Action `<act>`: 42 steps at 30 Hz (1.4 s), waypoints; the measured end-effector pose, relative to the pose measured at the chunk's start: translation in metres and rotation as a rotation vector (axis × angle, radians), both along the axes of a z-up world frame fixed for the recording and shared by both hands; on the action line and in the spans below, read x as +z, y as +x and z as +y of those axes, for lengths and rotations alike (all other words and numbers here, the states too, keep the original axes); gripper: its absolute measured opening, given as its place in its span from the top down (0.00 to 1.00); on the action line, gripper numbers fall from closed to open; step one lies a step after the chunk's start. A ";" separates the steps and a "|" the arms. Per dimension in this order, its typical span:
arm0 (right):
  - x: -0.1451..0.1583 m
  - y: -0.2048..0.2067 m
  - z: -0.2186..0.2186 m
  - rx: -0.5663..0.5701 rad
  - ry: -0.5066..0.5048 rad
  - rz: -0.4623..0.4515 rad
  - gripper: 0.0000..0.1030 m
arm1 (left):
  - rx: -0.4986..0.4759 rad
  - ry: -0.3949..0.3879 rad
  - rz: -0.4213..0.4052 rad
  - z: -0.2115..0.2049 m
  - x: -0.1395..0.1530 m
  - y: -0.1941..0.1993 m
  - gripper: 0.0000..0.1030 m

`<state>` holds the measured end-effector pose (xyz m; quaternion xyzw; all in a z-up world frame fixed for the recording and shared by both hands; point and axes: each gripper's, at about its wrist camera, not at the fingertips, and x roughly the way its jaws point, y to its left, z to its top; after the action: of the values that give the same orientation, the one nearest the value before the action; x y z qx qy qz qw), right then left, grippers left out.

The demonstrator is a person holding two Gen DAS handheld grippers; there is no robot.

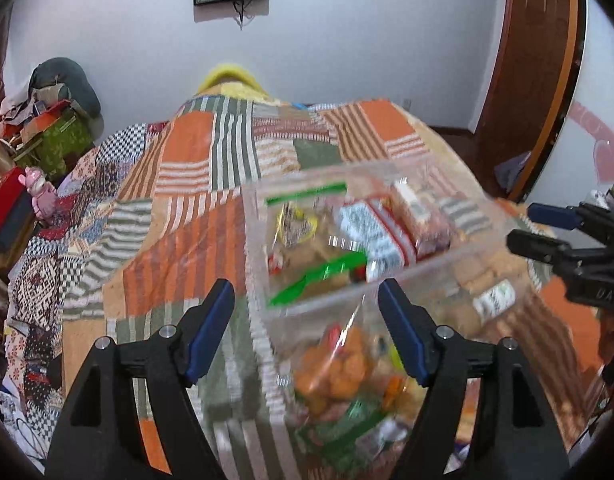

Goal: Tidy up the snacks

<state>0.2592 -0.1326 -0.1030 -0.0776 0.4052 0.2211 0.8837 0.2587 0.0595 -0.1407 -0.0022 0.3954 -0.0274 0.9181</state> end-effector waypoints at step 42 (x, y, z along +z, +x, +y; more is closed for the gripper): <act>-0.064 -0.035 0.002 0.155 -0.114 0.217 0.57 | -0.043 -0.049 0.133 -0.011 -0.063 -0.015 0.47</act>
<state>0.2239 -0.1303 -0.1670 -0.1342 0.5032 0.2722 0.8091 0.2434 0.0489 -0.2037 -0.0179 0.4546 -0.0565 0.8887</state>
